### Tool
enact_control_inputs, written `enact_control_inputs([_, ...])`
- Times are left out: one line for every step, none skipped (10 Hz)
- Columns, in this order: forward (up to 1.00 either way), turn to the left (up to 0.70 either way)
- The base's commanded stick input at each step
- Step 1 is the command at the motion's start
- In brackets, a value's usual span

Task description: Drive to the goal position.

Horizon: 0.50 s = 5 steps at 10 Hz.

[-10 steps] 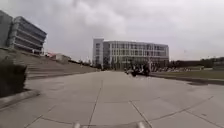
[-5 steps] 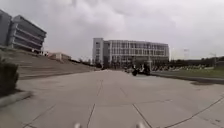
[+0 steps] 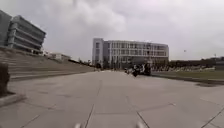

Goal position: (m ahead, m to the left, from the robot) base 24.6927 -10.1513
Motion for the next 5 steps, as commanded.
enact_control_inputs([0.5, 0.0])
enact_control_inputs([0.5, 0.0])
enact_control_inputs([0.5, 0.0])
enact_control_inputs([0.5, 0.0])
enact_control_inputs([0.5, 0.0])
